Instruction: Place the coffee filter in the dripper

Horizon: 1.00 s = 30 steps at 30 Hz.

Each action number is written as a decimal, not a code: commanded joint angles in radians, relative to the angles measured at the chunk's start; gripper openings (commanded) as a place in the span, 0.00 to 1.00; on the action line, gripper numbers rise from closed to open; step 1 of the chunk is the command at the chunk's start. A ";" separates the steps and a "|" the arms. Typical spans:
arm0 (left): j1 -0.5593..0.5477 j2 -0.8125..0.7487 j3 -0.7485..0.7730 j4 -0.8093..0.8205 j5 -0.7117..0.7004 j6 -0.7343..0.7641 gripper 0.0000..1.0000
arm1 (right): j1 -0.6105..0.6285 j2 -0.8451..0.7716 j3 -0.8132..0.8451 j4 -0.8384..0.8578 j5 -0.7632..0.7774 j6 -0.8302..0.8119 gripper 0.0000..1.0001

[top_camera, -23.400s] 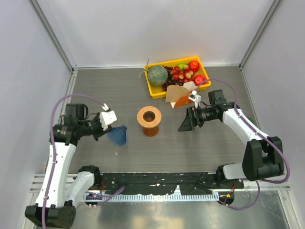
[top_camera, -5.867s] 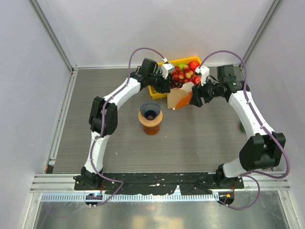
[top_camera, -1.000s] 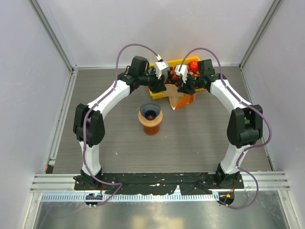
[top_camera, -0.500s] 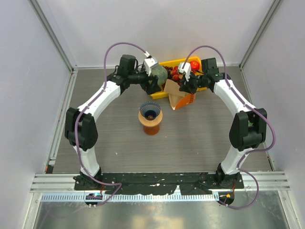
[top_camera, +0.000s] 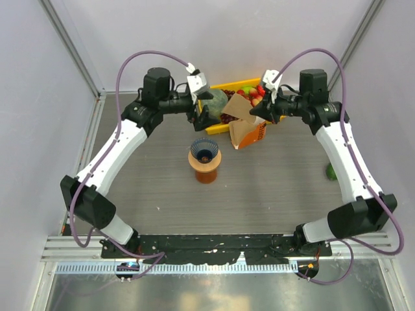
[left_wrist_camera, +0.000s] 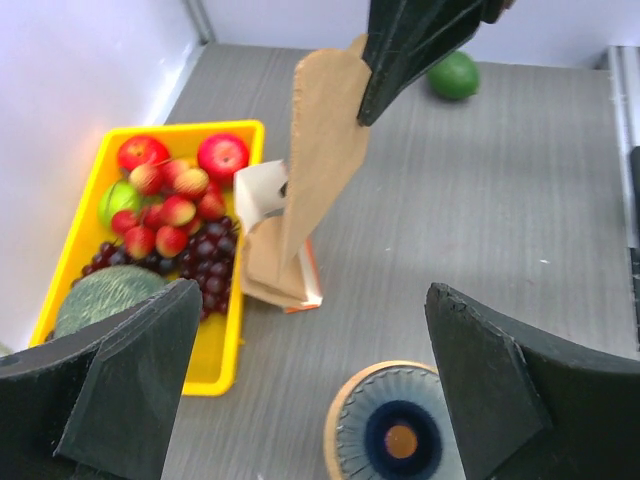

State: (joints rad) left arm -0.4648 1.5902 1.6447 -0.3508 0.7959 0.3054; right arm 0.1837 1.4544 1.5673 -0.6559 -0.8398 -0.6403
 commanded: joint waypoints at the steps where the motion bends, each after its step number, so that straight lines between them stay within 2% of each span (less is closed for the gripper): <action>1: -0.078 -0.078 -0.029 -0.059 0.026 0.020 0.98 | 0.010 -0.100 0.010 -0.099 -0.062 0.030 0.05; 11: -0.202 -0.125 -0.029 -0.122 -0.095 -0.048 0.86 | 0.088 -0.275 -0.073 -0.275 -0.028 -0.093 0.05; 14: -0.241 -0.144 -0.013 -0.180 -0.086 -0.022 0.67 | 0.123 -0.301 -0.081 -0.309 -0.007 -0.102 0.05; 19: -0.311 -0.188 0.010 -0.280 -0.077 0.113 0.08 | 0.163 -0.339 -0.084 -0.381 -0.024 -0.119 0.05; 20: -0.327 -0.196 0.010 -0.298 -0.080 0.132 0.00 | 0.175 -0.347 -0.084 -0.396 -0.025 -0.117 0.05; 22: -0.351 -0.213 0.010 -0.339 -0.069 0.190 0.00 | 0.187 -0.364 -0.079 -0.427 -0.038 -0.116 0.05; 24: -0.374 -0.240 -0.005 -0.370 -0.060 0.245 0.00 | 0.189 -0.374 -0.064 -0.482 -0.060 -0.127 0.18; 25: -0.388 -0.257 -0.020 -0.388 -0.047 0.283 0.00 | 0.189 -0.384 -0.053 -0.500 -0.068 -0.133 0.42; 27: -0.416 -0.306 -0.061 -0.430 -0.043 0.400 0.00 | 0.189 -0.403 -0.038 -0.573 -0.071 -0.160 0.82; 29: -0.466 -0.358 -0.124 -0.505 -0.081 0.571 0.00 | 0.189 -0.434 -0.046 -0.631 -0.048 -0.203 0.93; 30: -0.497 -0.389 -0.163 -0.513 -0.104 0.669 0.00 | 0.189 -0.460 -0.058 -0.661 -0.044 -0.232 0.94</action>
State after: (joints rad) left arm -0.8818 1.3125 1.5723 -0.7338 0.7189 0.6277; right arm 0.3695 1.0672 1.4914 -1.1698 -0.8806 -0.7864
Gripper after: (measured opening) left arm 0.012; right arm 0.896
